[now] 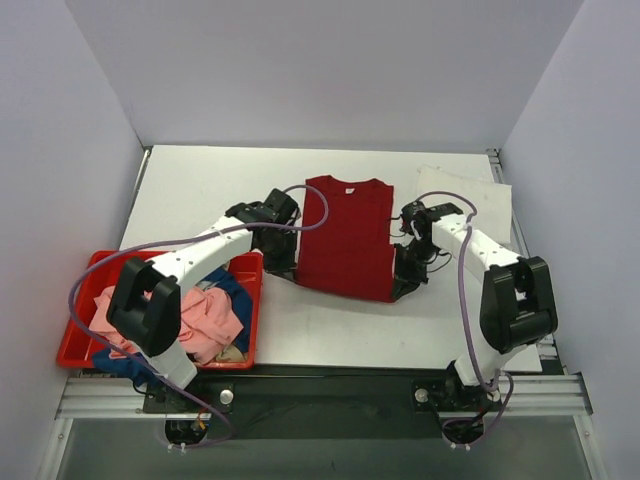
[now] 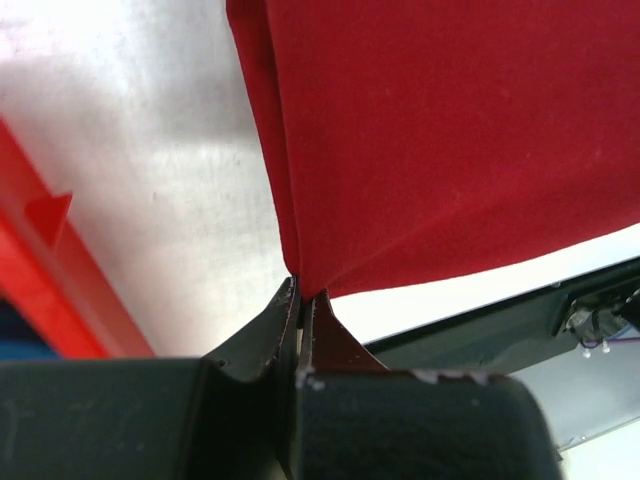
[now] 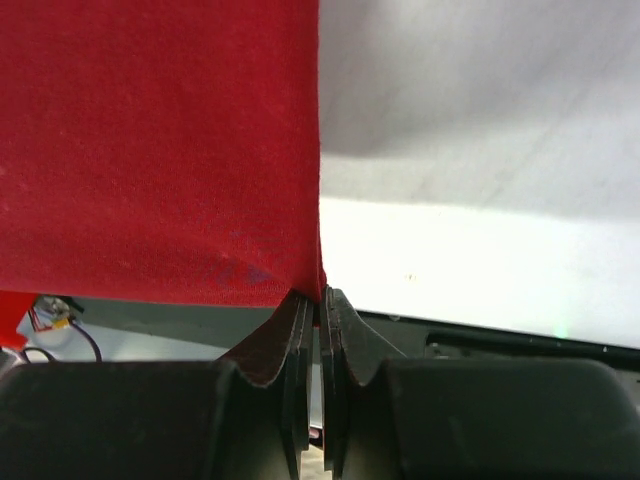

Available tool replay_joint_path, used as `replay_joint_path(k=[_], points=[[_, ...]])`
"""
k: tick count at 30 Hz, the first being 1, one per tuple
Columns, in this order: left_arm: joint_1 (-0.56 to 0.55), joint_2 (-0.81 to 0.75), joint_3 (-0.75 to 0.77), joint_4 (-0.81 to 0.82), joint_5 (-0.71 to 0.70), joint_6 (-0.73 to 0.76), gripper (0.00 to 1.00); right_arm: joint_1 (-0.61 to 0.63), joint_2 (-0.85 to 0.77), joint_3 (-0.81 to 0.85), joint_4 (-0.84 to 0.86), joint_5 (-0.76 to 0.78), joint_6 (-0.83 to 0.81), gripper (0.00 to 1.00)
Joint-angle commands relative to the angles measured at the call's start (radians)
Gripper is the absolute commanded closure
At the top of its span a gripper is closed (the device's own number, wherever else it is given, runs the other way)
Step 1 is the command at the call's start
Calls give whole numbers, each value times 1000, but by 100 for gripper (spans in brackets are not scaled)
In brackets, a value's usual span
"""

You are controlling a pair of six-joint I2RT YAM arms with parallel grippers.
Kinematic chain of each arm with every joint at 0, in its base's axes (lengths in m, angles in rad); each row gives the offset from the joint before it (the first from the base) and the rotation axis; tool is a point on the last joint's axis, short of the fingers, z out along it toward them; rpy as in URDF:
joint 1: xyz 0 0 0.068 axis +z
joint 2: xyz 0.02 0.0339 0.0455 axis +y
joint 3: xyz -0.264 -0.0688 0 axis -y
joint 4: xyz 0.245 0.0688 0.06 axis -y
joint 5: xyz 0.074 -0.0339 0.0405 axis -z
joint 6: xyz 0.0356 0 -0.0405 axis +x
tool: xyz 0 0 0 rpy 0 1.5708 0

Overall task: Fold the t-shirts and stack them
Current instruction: Grab one side of the 2/3 rectangular tshirt with both arms

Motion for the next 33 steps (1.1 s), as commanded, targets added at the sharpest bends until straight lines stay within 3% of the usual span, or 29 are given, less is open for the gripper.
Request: replay_joint_path(k=[1,9,16,33], points=[[-15,-83,14,-149,-71,17,100,21,-88,-7,-163,19,1,100],[-95,-202,53,-359,-105,-69,100,87,-236,32,-309,16,67,100],[-107,-269,162,-447,-80,-120,100,101,-329,143,-427,64,132,100],[66,-20,349,-294,-19,8,100,-16,7,488,-335,121,55,100]])
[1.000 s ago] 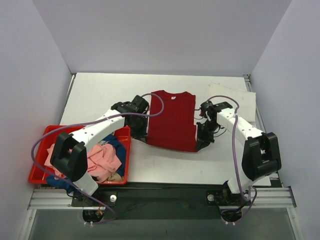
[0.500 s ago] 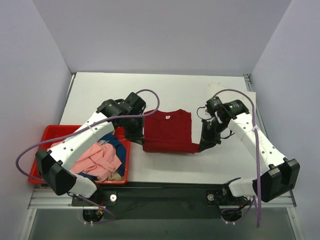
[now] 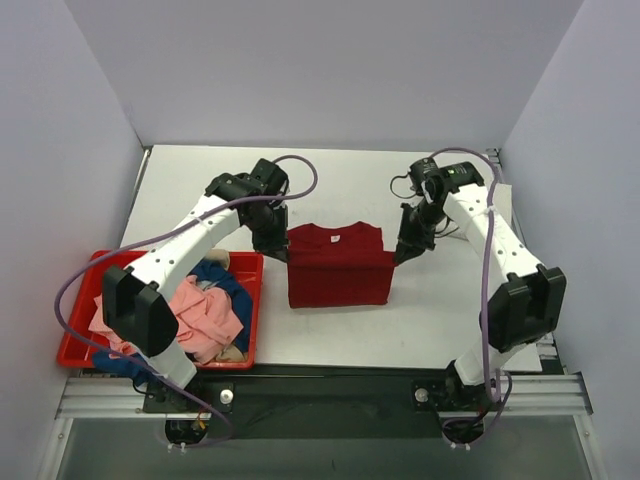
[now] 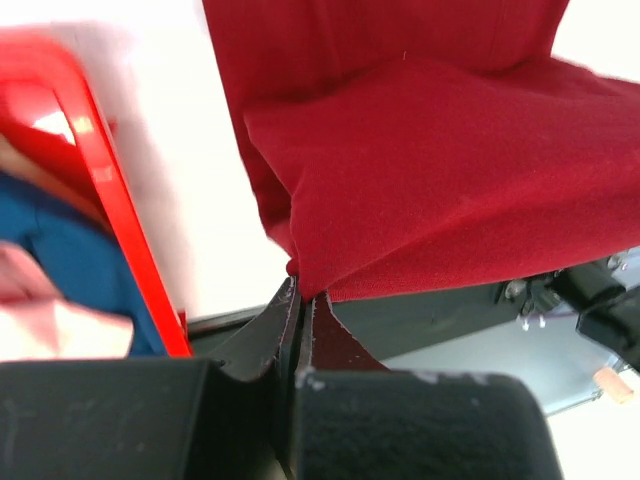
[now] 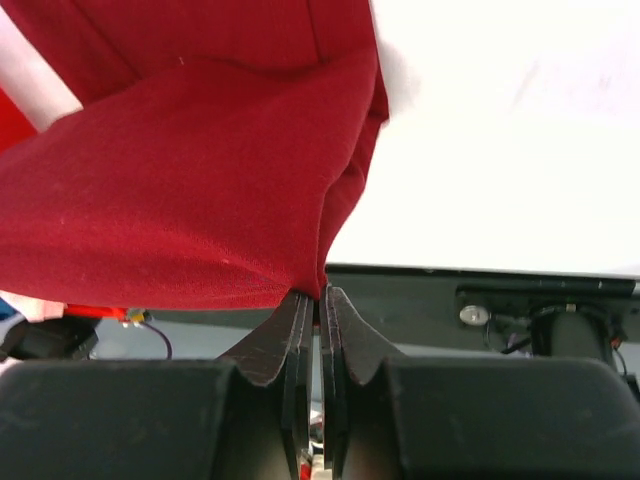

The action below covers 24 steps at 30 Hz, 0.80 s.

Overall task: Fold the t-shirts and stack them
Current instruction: Grab one side of the 2/3 rectangular tshirt with both arms, then fold the long partially folded tshirt into a neat square

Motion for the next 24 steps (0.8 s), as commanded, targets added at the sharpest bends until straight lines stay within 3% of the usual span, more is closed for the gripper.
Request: replay_joint_path(k=[1,24], points=[[47,46,76,35,-2,61,100,-31,75,100,-28,66,-45,100],[211,490,476,7,52,180,100,-104,621,618,-12,29,-92,100]])
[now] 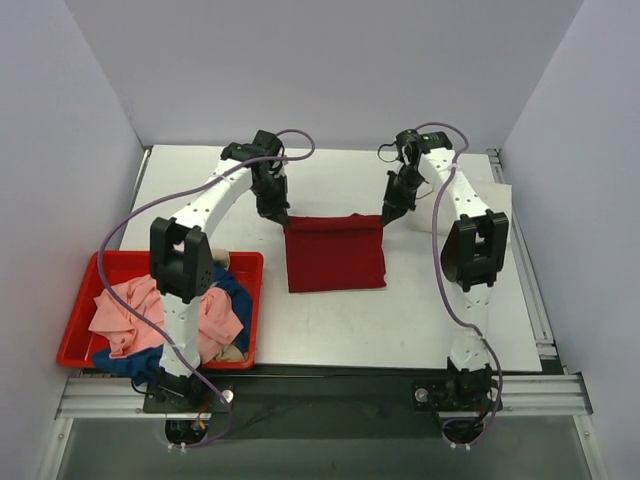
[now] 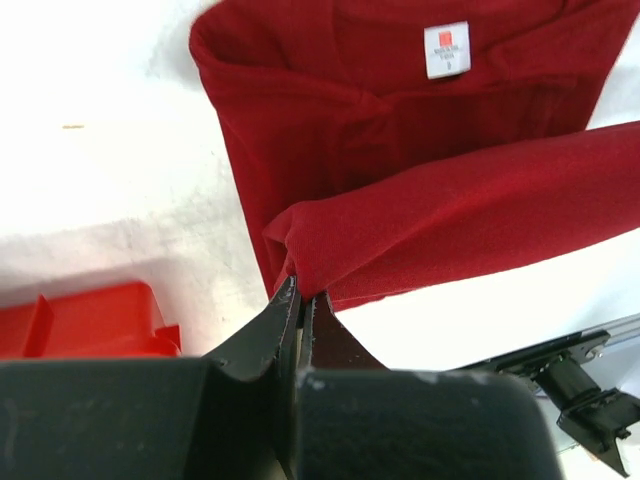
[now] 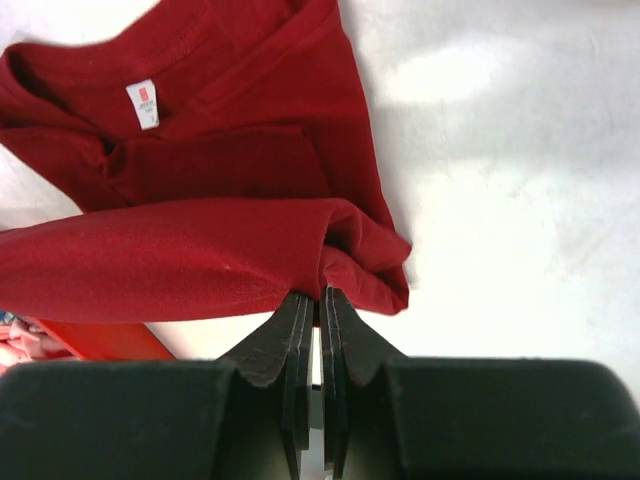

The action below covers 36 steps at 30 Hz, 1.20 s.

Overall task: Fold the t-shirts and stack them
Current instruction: Fold the long partially folded tshirt into a neat square

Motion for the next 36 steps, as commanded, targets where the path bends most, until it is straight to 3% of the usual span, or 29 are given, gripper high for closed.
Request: replay_joint_path(k=[1,7,8,9,10,12,13,15,18,27,36], points=[[31,49,86,-43,-10,40,100,-27,51,69,-44,20,-21,100],[64,107,110,9,-16,48,99,-36,135,135,-9,-3,-28,100],[70,120,121,20,-21,49,90,-39,147,146,23,-22,-34,99],[76,133,150,29,-41,48,76,-39,176,159,40,-38,-38,87],[87,155,164,40,-50,46,51,-41,193,205,56,-93,-46,49],[97,178,240,44,-78,46,32,-42,241,271,74,-135,-66,33],[102,193,271,41,-85,52,30,-45,249,320,77,-164,-71,19],[102,201,307,31,-99,67,25,-50,224,309,106,-219,-78,11],[100,174,260,58,-73,72,23,-58,127,152,174,-223,-118,9],[84,-21,-214,334,94,5,23,-70,-101,-346,346,-252,-167,10],[76,-69,-408,436,111,-28,23,-72,-156,-558,471,-279,-181,11]])
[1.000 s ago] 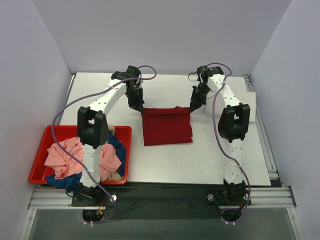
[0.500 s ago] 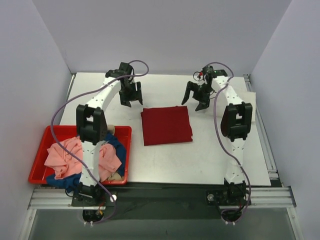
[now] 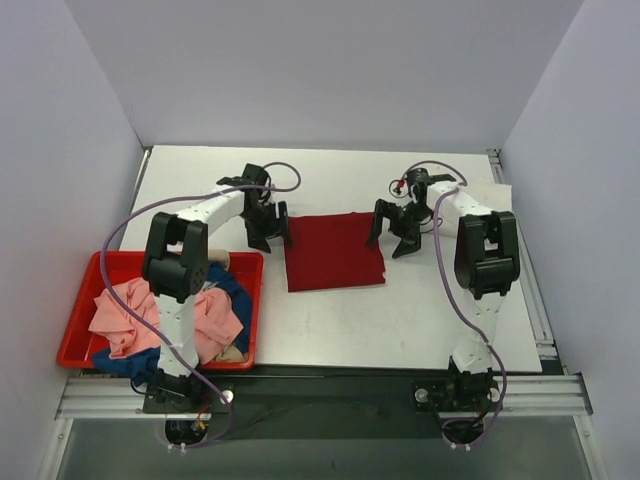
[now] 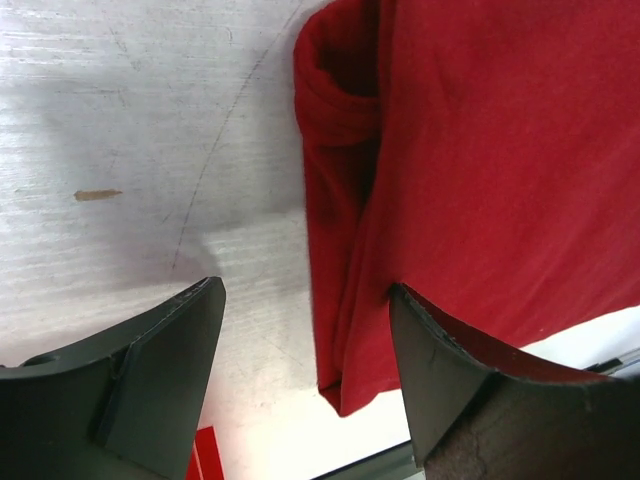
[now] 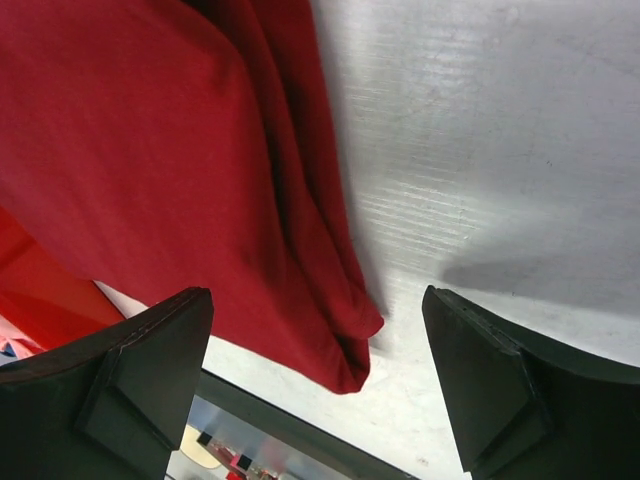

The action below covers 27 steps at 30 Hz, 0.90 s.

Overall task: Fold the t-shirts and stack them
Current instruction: Fold the long partially folded tshirt into a neat square, then put the neatly folded tshirt into the corner of the board with the right arm

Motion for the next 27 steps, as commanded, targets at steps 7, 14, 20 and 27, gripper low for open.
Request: replay_joint_path(k=[7,14,20,27], points=[[-1,-53,-116,217,88,-59,23,-4,-39,-62,96,-66,-35,10],[-1,-35,-131,222,88,-61,36,-18,-76,-137,200,-31,-30,11],[-1,-38,-160,215,83,-51,58,-35,-53,-148,241,-48,2,12],[-3,-16,-179,218,98,-47,78,-37,-24,-166,280,-84,19,13]])
